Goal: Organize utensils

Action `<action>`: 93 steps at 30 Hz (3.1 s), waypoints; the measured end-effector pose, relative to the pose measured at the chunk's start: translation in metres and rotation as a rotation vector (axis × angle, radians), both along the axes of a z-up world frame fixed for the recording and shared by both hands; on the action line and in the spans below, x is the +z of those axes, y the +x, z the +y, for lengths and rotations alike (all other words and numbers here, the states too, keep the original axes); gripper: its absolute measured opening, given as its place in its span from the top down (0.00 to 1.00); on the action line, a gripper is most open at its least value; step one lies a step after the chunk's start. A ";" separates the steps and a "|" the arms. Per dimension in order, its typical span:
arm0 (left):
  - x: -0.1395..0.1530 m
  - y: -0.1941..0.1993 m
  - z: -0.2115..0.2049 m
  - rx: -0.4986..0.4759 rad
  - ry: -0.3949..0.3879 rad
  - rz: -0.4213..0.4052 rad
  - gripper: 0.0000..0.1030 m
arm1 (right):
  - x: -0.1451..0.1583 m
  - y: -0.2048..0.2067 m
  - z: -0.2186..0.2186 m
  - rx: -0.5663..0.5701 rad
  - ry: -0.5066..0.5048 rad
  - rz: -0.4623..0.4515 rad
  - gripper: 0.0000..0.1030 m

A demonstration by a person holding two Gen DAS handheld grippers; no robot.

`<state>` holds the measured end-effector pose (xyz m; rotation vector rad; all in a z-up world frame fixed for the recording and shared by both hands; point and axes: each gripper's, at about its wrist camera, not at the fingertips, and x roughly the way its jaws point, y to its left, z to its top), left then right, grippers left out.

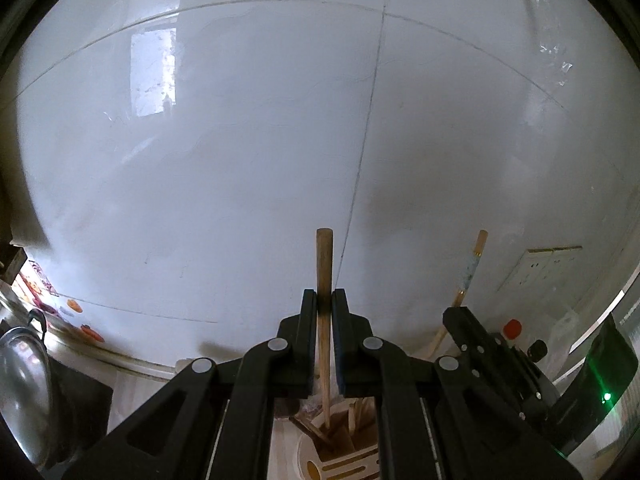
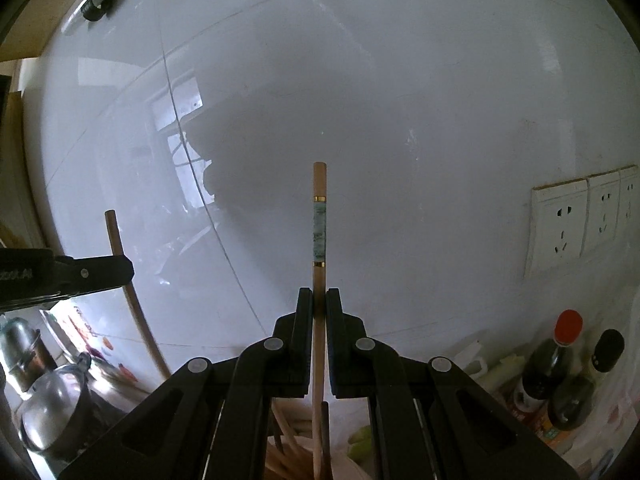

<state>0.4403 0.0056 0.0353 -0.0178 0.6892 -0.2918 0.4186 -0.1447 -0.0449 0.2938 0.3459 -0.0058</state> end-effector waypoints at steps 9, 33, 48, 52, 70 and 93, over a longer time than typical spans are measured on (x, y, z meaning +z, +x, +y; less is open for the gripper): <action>-0.017 -0.011 -0.001 -0.034 0.001 0.079 0.93 | -0.018 0.003 0.003 0.048 -0.015 0.099 0.93; -0.056 -0.123 0.021 0.221 0.202 0.086 0.00 | -0.018 -0.112 -0.005 0.017 -0.239 0.335 0.00; -0.007 -0.244 0.036 0.189 0.145 -0.022 0.00 | 0.039 -0.228 0.008 -0.061 -0.267 0.265 0.00; 0.008 -0.284 0.045 0.173 0.143 -0.046 0.00 | 0.061 -0.276 0.017 -0.104 -0.271 0.230 0.00; 0.059 -0.423 0.073 0.172 0.119 -0.100 0.00 | 0.125 -0.455 0.053 -0.170 -0.265 0.172 0.00; 0.061 -0.421 0.059 0.251 0.121 -0.058 0.00 | 0.140 -0.451 0.030 -0.119 -0.282 0.166 0.00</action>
